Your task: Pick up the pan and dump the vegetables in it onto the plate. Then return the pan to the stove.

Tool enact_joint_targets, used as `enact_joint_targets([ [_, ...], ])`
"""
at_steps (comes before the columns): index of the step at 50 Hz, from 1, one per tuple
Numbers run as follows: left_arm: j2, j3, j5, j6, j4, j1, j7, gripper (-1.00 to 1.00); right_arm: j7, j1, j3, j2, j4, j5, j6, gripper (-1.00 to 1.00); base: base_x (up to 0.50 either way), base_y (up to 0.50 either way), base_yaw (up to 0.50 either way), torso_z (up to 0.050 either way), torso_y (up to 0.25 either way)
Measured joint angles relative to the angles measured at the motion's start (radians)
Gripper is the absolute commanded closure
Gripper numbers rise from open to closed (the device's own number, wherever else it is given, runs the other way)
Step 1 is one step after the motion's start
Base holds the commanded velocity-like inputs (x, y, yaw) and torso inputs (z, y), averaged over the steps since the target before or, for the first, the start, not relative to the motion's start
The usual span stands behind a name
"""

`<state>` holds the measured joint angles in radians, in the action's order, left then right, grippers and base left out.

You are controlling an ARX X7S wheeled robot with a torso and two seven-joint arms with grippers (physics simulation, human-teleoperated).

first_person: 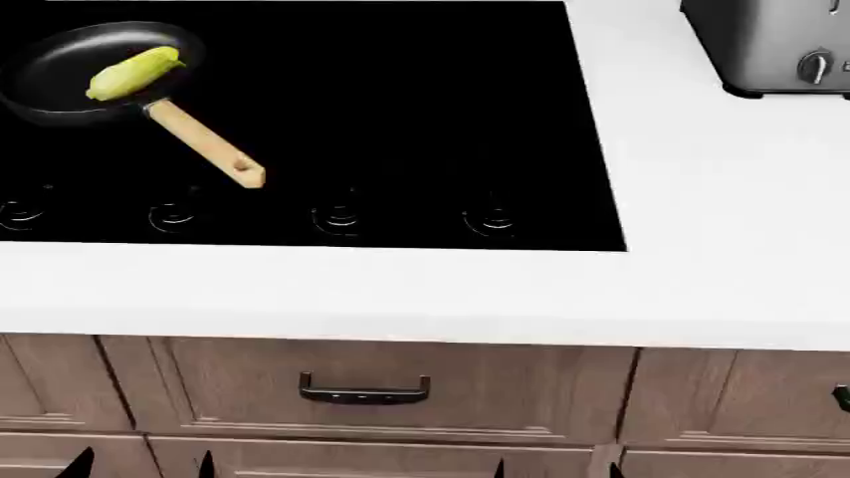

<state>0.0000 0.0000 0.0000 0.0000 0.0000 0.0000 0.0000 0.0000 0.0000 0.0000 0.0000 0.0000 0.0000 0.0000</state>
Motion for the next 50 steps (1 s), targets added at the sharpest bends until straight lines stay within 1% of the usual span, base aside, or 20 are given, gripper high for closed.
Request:
enact_joint_targets([
  [26,-0.052,0.063,-0.052,-0.020,-0.001,-0.005,-0.073,-1.00,0.060,-0.003,-0.062,0.052,-0.009,0.065,0.000,-1.00,0.00,0.00,0.00,0.000,0.000],
  [35,-0.052,0.053,-0.061,-0.059,0.027,0.000,-0.055,-1.00,0.055,-0.008,-0.054,0.045,-0.039,0.086,0.024,-1.00,0.00,0.00,0.00,0.000,0.000],
  [38,-0.060,0.051,-0.080,-0.115,0.069,-0.005,-0.051,-1.00,0.063,-0.010,-0.055,0.050,-0.084,0.098,0.057,-1.00,0.00,0.00,0.00,0.000,0.000],
  [41,-0.078,0.054,-0.090,-0.186,0.133,-0.022,-0.049,-1.00,0.073,0.001,-0.051,0.067,-0.157,0.110,0.124,-1.00,0.00,0.00,0.00,0.000,0.000],
  [44,-0.100,0.052,-0.107,-0.294,0.207,-0.057,-0.046,-1.00,0.080,0.029,-0.039,0.091,-0.246,0.135,0.228,-1.00,0.00,0.00,0.00,0.000,0.000],
  [50,-0.142,0.020,-0.166,-0.538,0.351,-0.151,-0.035,-1.00,0.088,0.120,0.005,0.145,-0.410,0.209,0.496,-1.00,0.00,0.00,0.00,0.000,0.000],
])
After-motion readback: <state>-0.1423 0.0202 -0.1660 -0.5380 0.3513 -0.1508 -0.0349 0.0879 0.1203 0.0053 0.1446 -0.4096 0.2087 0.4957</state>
